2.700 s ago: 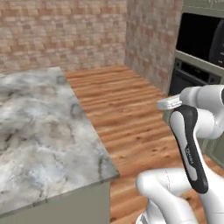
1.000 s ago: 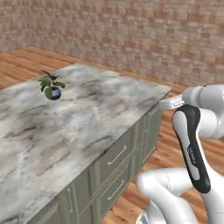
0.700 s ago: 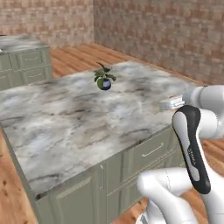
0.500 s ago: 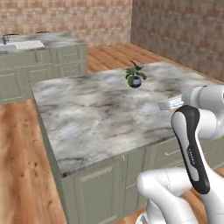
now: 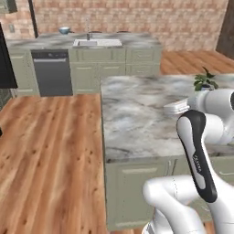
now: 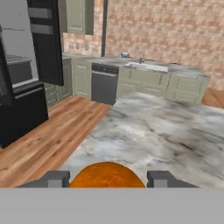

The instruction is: Retrieve the tangerine and pear from the fridge and place them into the bowl on the dining table.

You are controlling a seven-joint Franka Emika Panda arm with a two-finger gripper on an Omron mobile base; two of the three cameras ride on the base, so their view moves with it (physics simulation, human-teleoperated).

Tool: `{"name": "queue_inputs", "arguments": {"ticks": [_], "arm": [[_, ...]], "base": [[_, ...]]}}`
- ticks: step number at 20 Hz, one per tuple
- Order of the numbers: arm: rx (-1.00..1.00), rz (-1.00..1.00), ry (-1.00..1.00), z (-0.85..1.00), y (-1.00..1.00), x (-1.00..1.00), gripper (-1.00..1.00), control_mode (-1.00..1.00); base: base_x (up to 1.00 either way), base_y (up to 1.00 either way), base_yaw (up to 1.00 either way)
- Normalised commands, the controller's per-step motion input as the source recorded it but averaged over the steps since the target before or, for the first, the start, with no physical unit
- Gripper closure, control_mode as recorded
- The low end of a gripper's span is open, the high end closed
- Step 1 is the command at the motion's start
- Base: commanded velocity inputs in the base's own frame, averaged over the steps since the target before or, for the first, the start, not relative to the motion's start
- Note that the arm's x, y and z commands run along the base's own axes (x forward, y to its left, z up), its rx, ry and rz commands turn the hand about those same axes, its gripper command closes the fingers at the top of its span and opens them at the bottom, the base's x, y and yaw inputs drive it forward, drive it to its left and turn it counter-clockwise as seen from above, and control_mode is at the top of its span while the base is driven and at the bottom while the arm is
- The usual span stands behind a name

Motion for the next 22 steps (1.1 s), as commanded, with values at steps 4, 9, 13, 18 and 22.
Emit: {"name": "queue_inputs", "arguments": {"ticks": [4, 9, 13, 18, 22], "arm": [[0.00, 0.00, 0.00, 0.00, 0.00, 0.00, 1.00, 1.00], [0.00, 0.00, 0.00, 0.00, 0.00, 0.00, 1.00, 1.00], [0.00, 0.00, 0.00, 0.00, 0.00, 0.00, 1.00, 1.00], [0.00, 0.00, 0.00, 0.00, 0.00, 0.00, 1.00, 1.00], [0.00, 0.00, 0.00, 0.00, 0.00, 0.00, 1.00, 1.00]], "base": [[0.34, -0.89, 0.35], [0.23, -0.94, 0.31], [0.22, -0.90, 0.30], [0.02, -0.91, 0.24], [-0.64, -0.43, 0.19]]}}
